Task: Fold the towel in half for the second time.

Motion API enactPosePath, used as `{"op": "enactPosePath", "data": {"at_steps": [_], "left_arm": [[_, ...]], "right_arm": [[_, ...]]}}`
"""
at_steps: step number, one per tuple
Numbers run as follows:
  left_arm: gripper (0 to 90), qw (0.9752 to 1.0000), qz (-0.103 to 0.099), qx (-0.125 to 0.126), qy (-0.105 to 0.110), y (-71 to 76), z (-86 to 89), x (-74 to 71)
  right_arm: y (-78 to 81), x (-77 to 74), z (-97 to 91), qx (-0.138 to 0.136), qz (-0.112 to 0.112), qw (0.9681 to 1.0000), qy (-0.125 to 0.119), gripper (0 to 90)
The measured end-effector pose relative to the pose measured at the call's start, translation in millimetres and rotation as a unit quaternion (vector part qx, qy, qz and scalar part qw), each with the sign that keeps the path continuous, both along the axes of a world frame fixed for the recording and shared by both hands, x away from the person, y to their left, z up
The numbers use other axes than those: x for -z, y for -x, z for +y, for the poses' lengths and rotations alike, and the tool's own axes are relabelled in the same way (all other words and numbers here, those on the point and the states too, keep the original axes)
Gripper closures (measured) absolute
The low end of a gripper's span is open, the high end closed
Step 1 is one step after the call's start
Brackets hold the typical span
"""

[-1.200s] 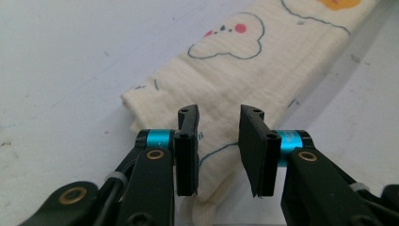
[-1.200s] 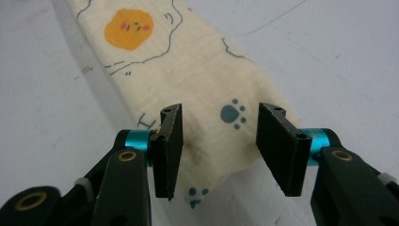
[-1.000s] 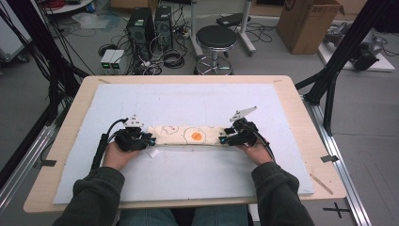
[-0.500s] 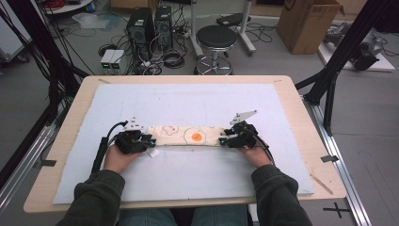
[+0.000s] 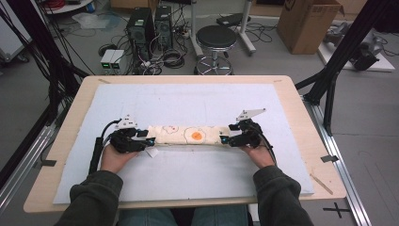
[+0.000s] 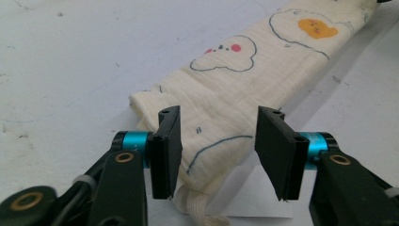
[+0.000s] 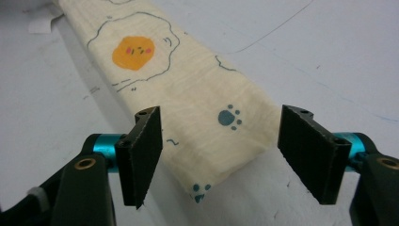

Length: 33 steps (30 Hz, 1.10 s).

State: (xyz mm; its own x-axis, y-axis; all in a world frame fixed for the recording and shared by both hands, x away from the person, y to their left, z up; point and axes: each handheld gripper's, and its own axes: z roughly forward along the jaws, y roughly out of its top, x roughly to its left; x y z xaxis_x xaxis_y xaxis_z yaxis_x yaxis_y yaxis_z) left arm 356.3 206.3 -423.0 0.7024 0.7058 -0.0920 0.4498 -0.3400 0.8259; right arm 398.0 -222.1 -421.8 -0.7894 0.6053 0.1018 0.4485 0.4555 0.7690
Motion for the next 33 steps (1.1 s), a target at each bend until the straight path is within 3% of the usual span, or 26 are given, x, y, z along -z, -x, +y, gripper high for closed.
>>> {"op": "enactPosePath", "data": {"at_steps": [9,33], "left_arm": [[41.1,1.0,-0.004,0.003,0.005,6.5,3.8,-7.8],[34.8,0.9998,-0.009,-0.013,0.013,28.1,23.9,-13.1]], "right_arm": [[6.6,-8.8,-7.6,0.017,-0.002,0.9994,-0.029,20.6],[20.1,-15.0,-15.6,0.03,-0.009,0.9989,-0.035,13.3]]}}
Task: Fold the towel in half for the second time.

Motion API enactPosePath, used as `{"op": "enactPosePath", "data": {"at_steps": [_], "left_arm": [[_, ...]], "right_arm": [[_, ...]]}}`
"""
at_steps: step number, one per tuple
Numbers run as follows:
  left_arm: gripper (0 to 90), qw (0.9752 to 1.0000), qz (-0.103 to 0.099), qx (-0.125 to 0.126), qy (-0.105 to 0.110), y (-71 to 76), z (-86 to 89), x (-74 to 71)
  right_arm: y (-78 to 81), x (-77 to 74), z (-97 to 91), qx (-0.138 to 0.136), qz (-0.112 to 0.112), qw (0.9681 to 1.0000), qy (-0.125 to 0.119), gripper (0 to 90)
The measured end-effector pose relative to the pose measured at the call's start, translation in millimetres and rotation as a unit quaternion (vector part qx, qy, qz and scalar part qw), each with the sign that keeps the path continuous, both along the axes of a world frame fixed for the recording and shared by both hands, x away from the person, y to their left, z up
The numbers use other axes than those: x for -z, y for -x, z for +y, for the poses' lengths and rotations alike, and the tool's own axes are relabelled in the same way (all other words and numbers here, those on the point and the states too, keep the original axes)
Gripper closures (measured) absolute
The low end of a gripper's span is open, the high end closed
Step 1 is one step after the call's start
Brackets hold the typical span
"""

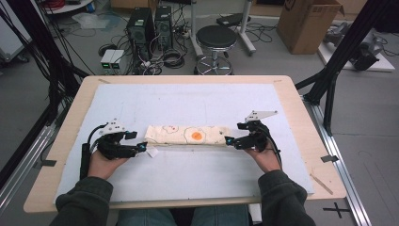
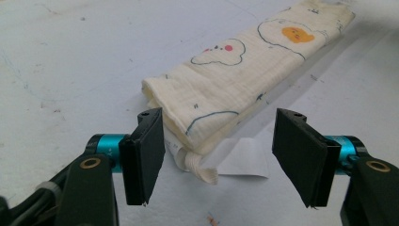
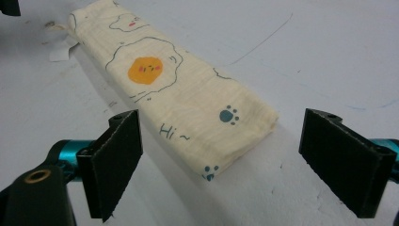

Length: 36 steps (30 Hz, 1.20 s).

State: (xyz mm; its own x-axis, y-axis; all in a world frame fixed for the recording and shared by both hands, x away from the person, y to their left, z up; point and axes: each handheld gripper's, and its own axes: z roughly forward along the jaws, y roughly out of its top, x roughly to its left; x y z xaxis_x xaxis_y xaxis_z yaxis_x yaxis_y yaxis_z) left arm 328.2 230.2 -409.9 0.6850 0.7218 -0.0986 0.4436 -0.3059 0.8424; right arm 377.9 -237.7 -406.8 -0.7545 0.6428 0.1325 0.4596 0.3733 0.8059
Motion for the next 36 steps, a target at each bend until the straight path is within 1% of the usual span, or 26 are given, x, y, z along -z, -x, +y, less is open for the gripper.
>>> {"op": "enactPosePath", "data": {"at_steps": [1,2,6,7,10,13,18,22,23,27,31,33,34,35,36], "left_arm": [[34.7,1.0,-0.001,-0.001,0.0,0.8,0.6,-0.3],[34.6,1.0,0.0,0.0,-0.001,1.9,1.3,-0.7],[34.2,1.0,-0.003,-0.002,0.001,6.9,3.0,-0.7],[33.9,1.0,-0.002,-0.002,0.001,7.8,3.6,-0.3],[32.0,1.0,-0.002,-0.003,-0.003,10.2,4.8,-1.1],[31.8,1.0,-0.005,-0.002,0.0,13.3,5.4,-3.2],[30.3,1.0,-0.007,-0.002,-0.006,18.0,7.3,-4.2],[28.0,0.9998,-0.009,-0.012,-0.009,21.9,11.2,-3.0],[27.9,0.9998,-0.009,-0.014,-0.007,23.2,12.7,-1.9],[27.9,0.9998,-0.007,-0.017,-0.006,27.8,17.8,0.1],[27.7,0.9997,-0.008,-0.019,-0.009,31.6,22.9,-0.2],[27.5,0.9997,-0.009,-0.023,-0.006,33.7,24.6,-0.2],[27.5,0.9997,-0.01,-0.023,-0.008,34.6,25.6,-0.2],[27.5,0.9996,-0.009,-0.024,-0.007,36.2,26.8,0.0],[27.4,0.9996,-0.011,-0.025,-0.007,37.5,27.7,0.2]], "right_arm": [[1.4,-0.5,-0.5,0.003,0.001,1.0,0.0,13.3],[1.8,-0.4,-1.4,0.001,-0.003,1.0,0.0,13.3],[5.4,-0.1,-5.5,0.008,-0.003,1.0,-0.001,12.8],[5.6,0.3,-7.2,0.008,-0.007,0.9999,0.0,12.8],[8.9,1.3,-11.4,0.013,-0.006,0.9999,0.001,12.7],[12.3,1.9,-15.1,0.019,-0.008,0.9998,0.001,12.5],[18.6,2.1,-20.6,0.023,-0.009,0.9997,-0.002,12.4],[24.1,1.6,-24.6,0.027,-0.012,0.9996,-0.001,12.2],[24.8,1.7,-25.4,0.026,-0.014,0.9996,-0.001,12.2],[29.0,2.1,-28.9,0.027,-0.017,0.9995,-0.001,12.2],[33.2,3.5,-30.9,0.028,-0.017,0.9995,-0.002,12.2],[35.5,4.1,-31.9,0.031,-0.014,0.9994,-0.003,12.2],[35.8,4.6,-33.1,0.03,-0.02,0.9993,-0.004,12.2],[37.1,4.6,-33.4,0.032,-0.016,0.9993,-0.005,12.2],[38.4,5.1,-34.4,0.033,-0.018,0.9993,-0.005,12.2]]}}
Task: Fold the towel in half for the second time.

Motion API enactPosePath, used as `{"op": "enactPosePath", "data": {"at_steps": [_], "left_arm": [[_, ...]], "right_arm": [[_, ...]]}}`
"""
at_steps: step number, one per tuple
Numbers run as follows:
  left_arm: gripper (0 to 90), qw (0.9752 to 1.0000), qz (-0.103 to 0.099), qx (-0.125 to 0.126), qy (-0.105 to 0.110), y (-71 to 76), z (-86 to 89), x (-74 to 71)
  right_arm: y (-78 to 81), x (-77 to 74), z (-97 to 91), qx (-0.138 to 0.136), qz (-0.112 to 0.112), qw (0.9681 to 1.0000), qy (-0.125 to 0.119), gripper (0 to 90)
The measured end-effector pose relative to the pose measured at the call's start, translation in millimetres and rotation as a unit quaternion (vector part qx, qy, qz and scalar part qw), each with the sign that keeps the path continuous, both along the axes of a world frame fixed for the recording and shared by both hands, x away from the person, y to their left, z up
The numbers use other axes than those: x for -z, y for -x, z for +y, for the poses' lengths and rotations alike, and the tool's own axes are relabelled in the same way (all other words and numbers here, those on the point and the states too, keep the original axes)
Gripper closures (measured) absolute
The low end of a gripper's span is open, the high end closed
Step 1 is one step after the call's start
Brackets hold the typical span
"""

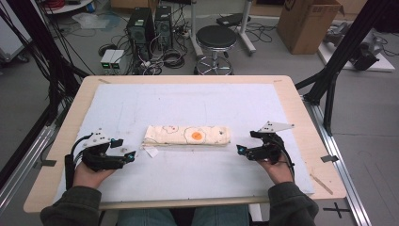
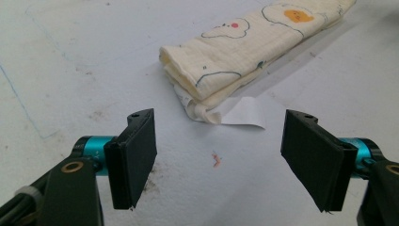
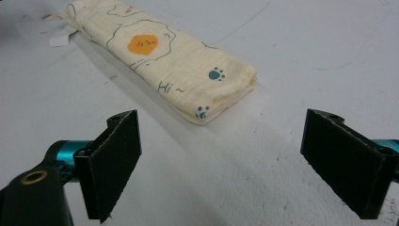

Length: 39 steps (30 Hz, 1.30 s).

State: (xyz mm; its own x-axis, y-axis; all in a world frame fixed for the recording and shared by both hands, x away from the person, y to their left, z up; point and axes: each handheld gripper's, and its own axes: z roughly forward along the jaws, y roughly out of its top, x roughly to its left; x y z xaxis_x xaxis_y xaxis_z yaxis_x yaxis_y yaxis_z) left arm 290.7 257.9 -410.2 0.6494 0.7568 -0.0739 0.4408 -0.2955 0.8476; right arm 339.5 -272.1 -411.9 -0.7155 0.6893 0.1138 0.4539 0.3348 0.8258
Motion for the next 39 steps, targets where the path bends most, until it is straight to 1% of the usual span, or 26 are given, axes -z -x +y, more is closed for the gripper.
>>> {"op": "enactPosePath", "data": {"at_steps": [4,5,11,12,13,16,17,18,21,24,26,29,30,32,34,35,37,39], "left_arm": [[27.3,1.0,-0.001,-0.002,0.002,4.4,2.5,1.7],[27.3,1.0,-0.001,-0.002,0.002,5.3,3.0,2.2],[27.2,1.0,0.0,-0.004,-0.002,9.8,3.7,3.8],[27.1,1.0,0.0,-0.004,-0.001,10.8,3.8,4.1],[27.1,1.0,0.0,-0.004,0.001,11.8,3.6,4.5],[27.1,1.0,0.0,-0.005,0.002,14.9,4.0,4.9],[27.0,1.0,0.0,-0.005,0.001,16.2,4.1,5.0],[27.0,1.0,-0.002,-0.004,-0.001,17.0,4.7,5.2],[27.1,1.0,-0.001,-0.007,-0.001,19.1,6.1,7.2],[27.0,0.9999,0.001,-0.011,0.002,21.5,8.4,8.4],[27.0,0.9999,0.001,-0.011,0.002,23.9,8.4,9.0],[27.0,1.0,0.003,-0.007,0.002,27.3,7.5,10.3],[27.0,1.0,0.003,-0.007,0.005,28.2,6.8,10.7],[27.0,1.0,0.0,-0.006,0.004,31.3,6.2,10.6],[27.0,1.0,-0.003,-0.005,0.003,32.9,6.6,10.2],[27.0,1.0,-0.005,-0.003,-0.001,33.3,7.8,9.7],[27.0,1.0,-0.007,-0.005,0.003,34.3,7.9,9.8],[27.0,1.0,-0.008,-0.003,-0.001,34.6,8.1,10.1]], "right_arm": [[5.4,0.7,-2.2,0.002,0.002,1.0,-0.002,12.2],[6.1,1.0,-2.8,0.001,-0.002,1.0,-0.001,12.2],[10.7,3.2,-4.5,0.001,-0.002,1.0,0.001,12.2],[12.0,3.9,-4.8,0.002,0.003,1.0,0.0,12.2],[12.2,4.9,-5.3,0.001,0.0,1.0,0.001,12.2],[14.8,7.0,-7.1,0.002,0.004,1.0,0.001,12.2],[15.6,7.8,-8.2,0.003,0.002,1.0,0.002,12.2],[17.4,8.6,-9.3,0.003,0.005,1.0,0.002,12.2],[21.1,10.6,-11.3,0.005,0.001,1.0,0.004,12.2],[24.3,11.5,-12.5,0.006,0.001,1.0,0.002,12.2],[26.5,11.6,-12.6,0.007,0.001,1.0,0.001,12.2],[29.2,11.5,-13.5,0.007,-0.004,1.0,0.001,12.2],[31.2,11.3,-13.8,0.008,-0.002,1.0,-0.001,12.2],[34.0,11.6,-14.3,0.008,-0.006,0.9999,-0.003,12.2],[37.1,11.3,-14.3,0.007,-0.005,1.0,-0.004,12.2],[38.0,11.2,-14.2,0.007,-0.007,1.0,-0.002,12.2],[40.0,10.9,-14.1,0.006,-0.007,1.0,-0.004,12.2],[41.1,11.0,-14.1,0.006,-0.007,0.9999,-0.005,12.2]]}}
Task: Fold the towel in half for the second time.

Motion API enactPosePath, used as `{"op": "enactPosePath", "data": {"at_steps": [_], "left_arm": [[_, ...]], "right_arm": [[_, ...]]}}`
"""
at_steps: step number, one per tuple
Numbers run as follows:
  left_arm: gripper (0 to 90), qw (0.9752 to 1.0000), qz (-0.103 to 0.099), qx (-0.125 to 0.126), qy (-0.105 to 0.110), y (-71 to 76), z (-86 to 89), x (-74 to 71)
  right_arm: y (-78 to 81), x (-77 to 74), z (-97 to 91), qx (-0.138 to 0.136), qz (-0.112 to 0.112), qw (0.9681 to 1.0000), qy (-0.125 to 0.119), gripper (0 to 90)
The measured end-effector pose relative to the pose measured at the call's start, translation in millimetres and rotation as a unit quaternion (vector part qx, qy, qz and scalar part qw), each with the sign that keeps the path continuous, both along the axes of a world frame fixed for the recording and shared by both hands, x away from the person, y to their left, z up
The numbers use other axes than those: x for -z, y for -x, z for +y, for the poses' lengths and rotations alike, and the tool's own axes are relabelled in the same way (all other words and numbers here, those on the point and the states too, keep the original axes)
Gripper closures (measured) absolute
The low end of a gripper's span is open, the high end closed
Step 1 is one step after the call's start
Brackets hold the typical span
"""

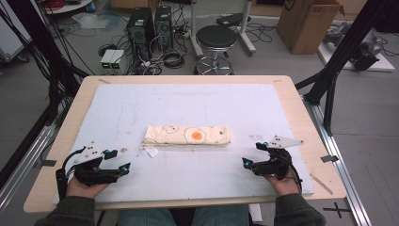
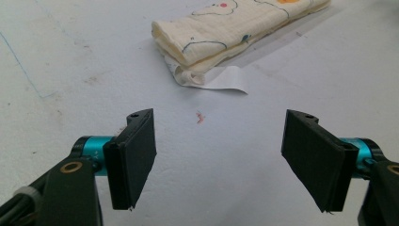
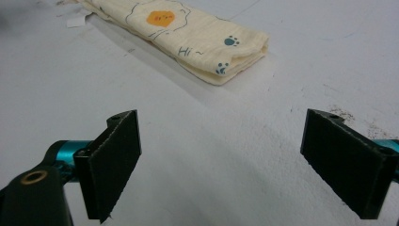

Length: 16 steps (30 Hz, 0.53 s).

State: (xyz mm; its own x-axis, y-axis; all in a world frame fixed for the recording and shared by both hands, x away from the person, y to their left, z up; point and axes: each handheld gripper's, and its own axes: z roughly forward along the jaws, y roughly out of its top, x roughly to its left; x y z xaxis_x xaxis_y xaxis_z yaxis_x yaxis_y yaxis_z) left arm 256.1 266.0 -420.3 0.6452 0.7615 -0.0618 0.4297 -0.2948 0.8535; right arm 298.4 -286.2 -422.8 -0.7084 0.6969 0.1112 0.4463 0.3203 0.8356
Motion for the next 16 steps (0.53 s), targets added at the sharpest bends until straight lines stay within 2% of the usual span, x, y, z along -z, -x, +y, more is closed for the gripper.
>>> {"op": "enactPosePath", "data": {"at_steps": [9,16], "left_arm": [[27.0,0.9999,-0.002,0.006,-0.008,-0.8,-3.8,2.2],[27.0,1.0,-0.005,0.001,-0.002,-0.7,-0.8,1.6]], "right_arm": [[1.2,0.5,-0.7,0.0,-0.001,1.0,0.0,12.1],[0.6,1.7,1.6,-0.003,-0.002,1.0,0.007,12.1]]}}
